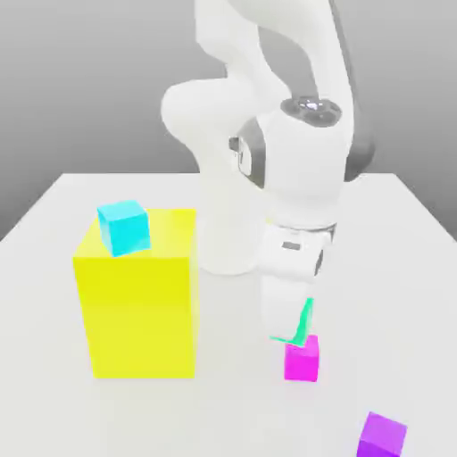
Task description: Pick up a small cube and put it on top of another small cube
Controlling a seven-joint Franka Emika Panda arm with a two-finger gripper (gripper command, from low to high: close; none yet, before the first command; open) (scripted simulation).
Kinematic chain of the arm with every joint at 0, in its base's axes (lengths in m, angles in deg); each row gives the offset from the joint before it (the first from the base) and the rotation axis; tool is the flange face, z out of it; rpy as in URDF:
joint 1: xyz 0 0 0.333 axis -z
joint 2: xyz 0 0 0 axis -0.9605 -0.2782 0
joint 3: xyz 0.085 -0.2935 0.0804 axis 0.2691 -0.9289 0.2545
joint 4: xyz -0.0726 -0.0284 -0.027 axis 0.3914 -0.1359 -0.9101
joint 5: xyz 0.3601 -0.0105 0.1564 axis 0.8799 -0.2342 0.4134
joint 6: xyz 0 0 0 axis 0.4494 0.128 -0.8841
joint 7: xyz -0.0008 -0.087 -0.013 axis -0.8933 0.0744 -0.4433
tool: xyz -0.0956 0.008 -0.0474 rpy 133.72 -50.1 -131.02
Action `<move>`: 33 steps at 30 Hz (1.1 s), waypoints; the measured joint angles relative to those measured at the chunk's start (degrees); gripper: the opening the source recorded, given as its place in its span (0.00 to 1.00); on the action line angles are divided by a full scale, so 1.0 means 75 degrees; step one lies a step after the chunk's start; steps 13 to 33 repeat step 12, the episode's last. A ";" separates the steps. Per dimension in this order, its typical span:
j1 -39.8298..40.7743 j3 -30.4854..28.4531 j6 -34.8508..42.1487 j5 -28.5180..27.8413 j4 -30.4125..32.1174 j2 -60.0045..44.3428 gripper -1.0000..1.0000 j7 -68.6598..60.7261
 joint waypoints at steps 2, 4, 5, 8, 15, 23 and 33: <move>-0.0144 0.0028 -0.0241 0.0097 0.0120 -0.0110 0.00 -0.0207; -0.0213 0.0032 -0.0603 0.0222 0.0129 -0.0457 0.00 -0.0331; -0.0235 0.0034 -0.0804 0.0286 0.0123 -0.0662 0.00 -0.0383; -0.0252 0.0066 -0.1451 0.0453 0.0107 -0.1332 0.00 -0.0506; -0.0243 0.0075 -0.1807 0.0506 0.0104 -0.1699 1.00 -0.0538; -0.0243 0.0075 -0.1807 0.0506 0.0104 -0.1699 1.00 -0.0538; -0.0243 0.0075 -0.1807 0.0506 0.0104 -0.1699 1.00 -0.0538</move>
